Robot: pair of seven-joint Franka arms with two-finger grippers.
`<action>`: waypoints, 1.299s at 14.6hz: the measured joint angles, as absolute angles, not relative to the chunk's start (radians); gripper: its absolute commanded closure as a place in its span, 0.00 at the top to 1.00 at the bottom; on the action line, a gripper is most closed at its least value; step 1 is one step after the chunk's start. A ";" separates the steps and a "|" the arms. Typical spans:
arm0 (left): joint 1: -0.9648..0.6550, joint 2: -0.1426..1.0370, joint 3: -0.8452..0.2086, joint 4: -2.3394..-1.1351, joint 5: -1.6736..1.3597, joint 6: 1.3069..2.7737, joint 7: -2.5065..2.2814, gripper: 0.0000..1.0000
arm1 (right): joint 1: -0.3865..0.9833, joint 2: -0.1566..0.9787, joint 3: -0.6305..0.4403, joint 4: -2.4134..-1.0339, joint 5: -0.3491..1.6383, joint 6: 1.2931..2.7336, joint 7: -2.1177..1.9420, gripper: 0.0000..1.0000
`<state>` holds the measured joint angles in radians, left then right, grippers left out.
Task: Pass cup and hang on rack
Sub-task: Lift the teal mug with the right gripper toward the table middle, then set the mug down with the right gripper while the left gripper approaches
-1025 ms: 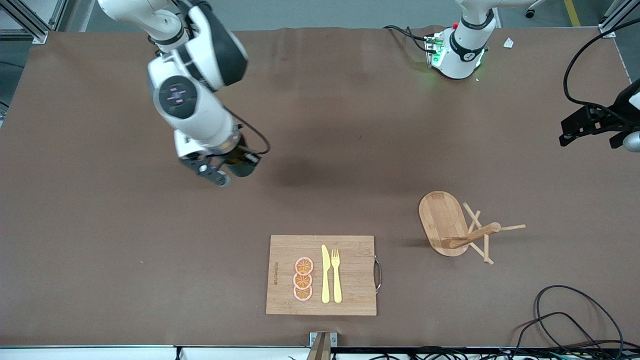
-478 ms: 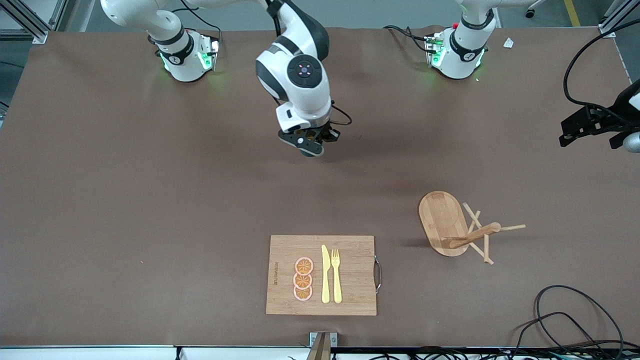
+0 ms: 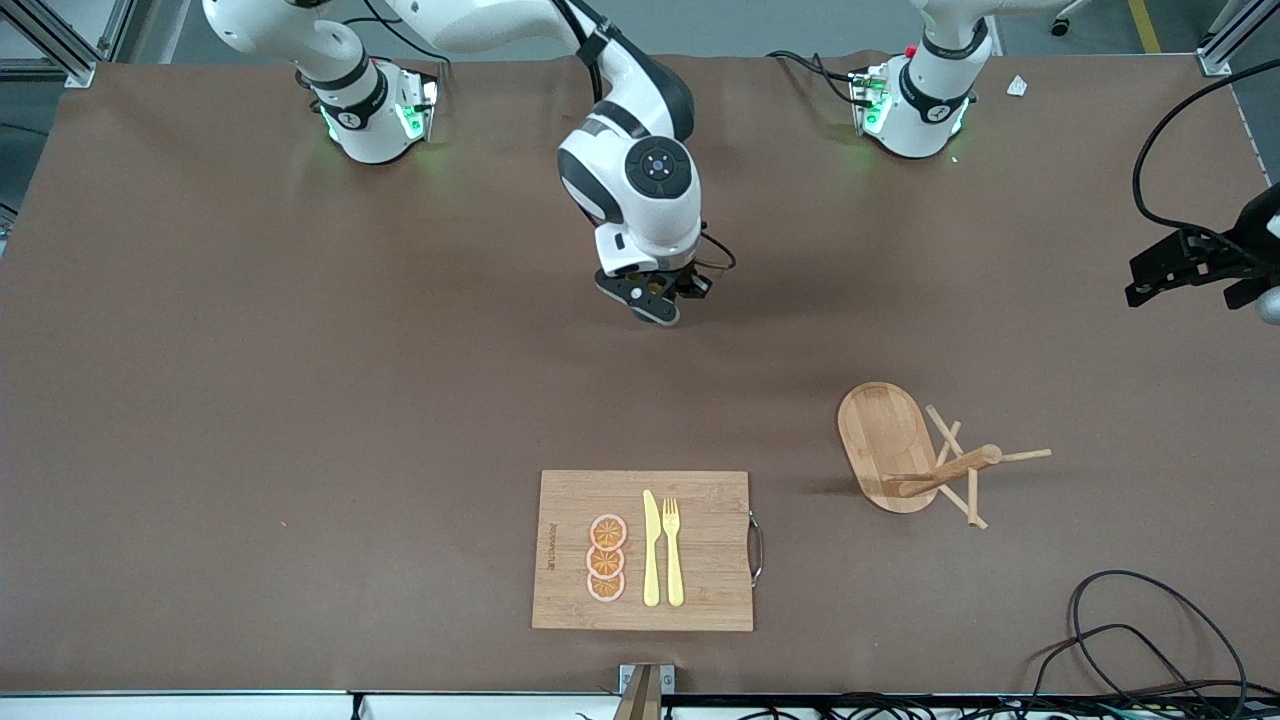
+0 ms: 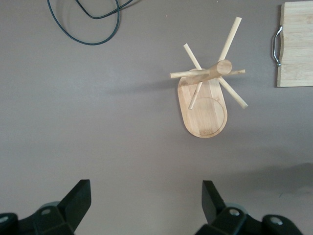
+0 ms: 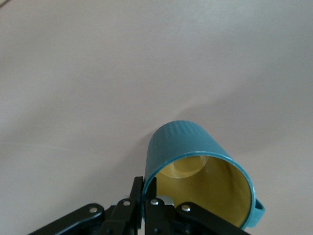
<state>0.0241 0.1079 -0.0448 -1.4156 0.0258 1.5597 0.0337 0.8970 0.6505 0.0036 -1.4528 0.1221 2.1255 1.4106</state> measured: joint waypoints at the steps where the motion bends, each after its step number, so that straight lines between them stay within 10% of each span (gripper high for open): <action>1: 0.025 0.109 -0.045 -1.416 0.026 1.560 0.034 1.00 | 0.897 0.668 0.004 -1.436 0.122 2.139 1.418 0.00; 19: -0.109 0.188 -0.058 -1.419 0.015 1.482 -0.230 1.00 | 0.915 0.772 -0.004 -1.356 0.112 2.165 1.436 0.00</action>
<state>-0.1089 0.1884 -0.0584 -1.4186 0.0148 1.4823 -0.2296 0.9147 0.7722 -0.0041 -1.3562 0.1120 2.1653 1.4364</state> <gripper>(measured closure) 0.000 0.960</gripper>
